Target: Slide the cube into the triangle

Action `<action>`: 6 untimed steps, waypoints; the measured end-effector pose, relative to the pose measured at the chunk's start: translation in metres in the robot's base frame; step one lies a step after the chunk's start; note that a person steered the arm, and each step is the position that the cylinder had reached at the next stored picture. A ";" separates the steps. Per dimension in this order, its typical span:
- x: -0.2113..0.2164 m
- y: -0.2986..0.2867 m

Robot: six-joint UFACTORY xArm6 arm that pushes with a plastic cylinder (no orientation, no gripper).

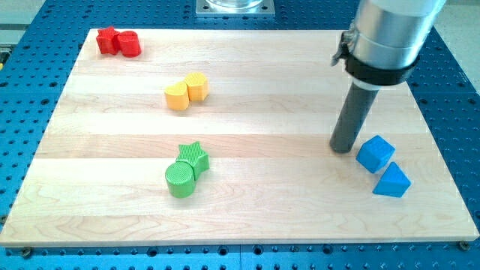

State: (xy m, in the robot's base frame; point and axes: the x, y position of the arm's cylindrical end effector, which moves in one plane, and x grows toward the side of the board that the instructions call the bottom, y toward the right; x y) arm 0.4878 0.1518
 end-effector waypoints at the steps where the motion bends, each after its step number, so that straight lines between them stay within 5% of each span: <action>1: 0.002 0.009; 3: -0.007 0.029; 5: 0.118 -0.108; 6: 0.119 -0.238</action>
